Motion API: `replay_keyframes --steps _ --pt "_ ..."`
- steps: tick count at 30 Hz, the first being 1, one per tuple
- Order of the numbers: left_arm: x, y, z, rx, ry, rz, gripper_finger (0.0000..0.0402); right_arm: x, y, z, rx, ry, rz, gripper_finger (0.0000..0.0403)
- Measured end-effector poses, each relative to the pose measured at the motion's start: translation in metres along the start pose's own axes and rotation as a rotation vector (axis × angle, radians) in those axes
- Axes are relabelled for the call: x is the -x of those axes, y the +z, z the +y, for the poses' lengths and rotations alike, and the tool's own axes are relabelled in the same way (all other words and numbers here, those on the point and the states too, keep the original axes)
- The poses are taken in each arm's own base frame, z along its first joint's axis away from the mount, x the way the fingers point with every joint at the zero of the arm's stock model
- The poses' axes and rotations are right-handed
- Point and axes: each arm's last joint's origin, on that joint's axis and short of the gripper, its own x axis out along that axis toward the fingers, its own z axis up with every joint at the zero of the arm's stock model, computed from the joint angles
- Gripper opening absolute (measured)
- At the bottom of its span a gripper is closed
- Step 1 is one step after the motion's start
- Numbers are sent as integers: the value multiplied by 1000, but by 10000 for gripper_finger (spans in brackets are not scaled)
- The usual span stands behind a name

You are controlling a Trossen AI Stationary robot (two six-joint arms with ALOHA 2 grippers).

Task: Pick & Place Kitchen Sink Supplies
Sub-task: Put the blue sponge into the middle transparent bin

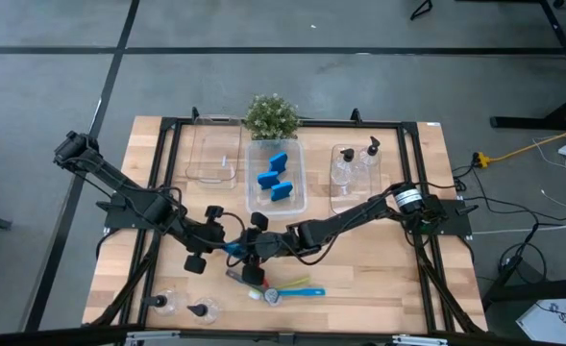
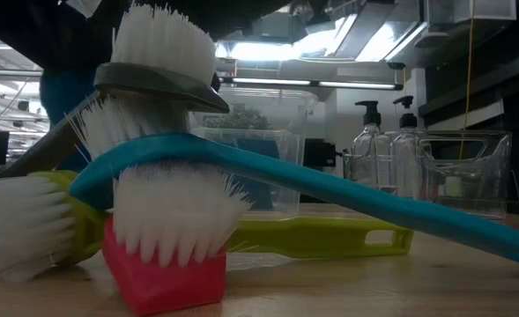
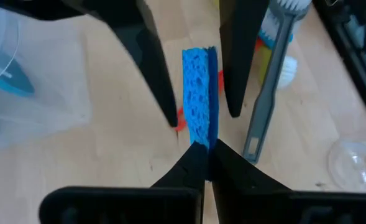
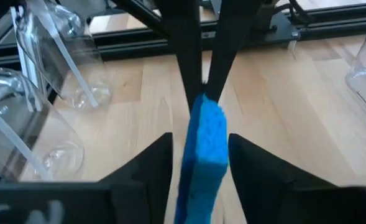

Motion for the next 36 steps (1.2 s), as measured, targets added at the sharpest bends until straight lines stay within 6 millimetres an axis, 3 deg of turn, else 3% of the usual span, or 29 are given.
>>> replay_keyframes --steps 11,27,36 --pt "0 -2 0 -5 -20 27 6 0 1 0 -8 -2 -6 129" --pt "0 -4 0 26 -33 53 14 0 1 1 8 31 1 14" --pt "0 -4 -1 77 -41 49 52 1 2 -2 2 112 39 11"
